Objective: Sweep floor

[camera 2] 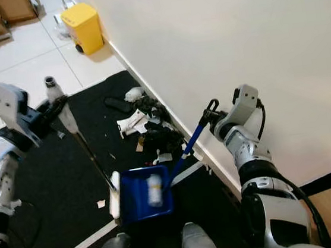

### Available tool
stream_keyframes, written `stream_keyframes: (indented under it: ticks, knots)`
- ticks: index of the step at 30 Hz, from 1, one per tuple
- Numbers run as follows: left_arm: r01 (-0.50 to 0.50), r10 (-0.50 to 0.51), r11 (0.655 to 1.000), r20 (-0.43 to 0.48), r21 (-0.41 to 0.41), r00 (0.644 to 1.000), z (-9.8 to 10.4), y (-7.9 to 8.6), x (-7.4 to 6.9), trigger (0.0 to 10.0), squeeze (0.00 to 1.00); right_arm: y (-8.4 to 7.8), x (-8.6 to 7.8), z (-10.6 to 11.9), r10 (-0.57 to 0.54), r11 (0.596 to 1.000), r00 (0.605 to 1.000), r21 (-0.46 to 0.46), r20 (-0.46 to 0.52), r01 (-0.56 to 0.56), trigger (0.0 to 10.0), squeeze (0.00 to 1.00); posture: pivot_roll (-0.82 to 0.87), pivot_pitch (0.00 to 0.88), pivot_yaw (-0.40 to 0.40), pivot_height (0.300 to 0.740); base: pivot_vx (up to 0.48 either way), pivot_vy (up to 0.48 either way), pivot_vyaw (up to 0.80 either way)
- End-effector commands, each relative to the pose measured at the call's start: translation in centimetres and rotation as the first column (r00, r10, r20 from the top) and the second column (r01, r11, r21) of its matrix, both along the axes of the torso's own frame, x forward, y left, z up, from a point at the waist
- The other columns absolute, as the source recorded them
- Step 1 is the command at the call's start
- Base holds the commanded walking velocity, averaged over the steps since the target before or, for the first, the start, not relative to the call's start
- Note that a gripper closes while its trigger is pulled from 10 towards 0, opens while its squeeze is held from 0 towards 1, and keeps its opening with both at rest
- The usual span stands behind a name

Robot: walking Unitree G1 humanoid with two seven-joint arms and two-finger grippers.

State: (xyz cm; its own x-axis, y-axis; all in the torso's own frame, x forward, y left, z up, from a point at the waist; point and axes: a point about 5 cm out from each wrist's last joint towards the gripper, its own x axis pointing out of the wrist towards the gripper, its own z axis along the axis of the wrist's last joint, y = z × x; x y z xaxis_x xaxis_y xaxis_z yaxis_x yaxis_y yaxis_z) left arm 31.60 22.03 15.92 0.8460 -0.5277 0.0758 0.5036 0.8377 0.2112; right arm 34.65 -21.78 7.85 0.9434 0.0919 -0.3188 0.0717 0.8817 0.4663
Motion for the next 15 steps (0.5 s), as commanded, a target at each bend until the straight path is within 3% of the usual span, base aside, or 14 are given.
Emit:
stream_keyframes:
  ticks: [1,10,15]
  knots:
    - [0.05,-0.05,0.999,0.028,-0.001,0.998,0.6,-1.1,-0.4,10.0,0.0,-0.1,0.6,1.5,0.017,0.999,0.997,-0.029,0.077,-0.015,10.0,0.0,0.04,0.039,0.004,0.74,0.0,0.0,0.0]
    - [0.038,-0.038,0.999,0.016,0.027,0.999,-0.2,-1.2,-0.9,10.0,0.0,-0.3,0.8,2.1,0.022,0.997,0.993,-0.076,0.112,-0.013,10.0,0.0,0.04,0.044,0.004,0.74,0.0,0.0,0.0]
    - [-0.024,0.022,0.999,0.036,0.049,0.999,-0.5,-1.4,-0.8,10.0,0.0,-0.2,0.3,1.3,0.098,0.982,0.993,-0.166,0.069,-0.086,10.0,0.0,0.04,0.048,0.005,0.74,0.0,0.0,0.0]
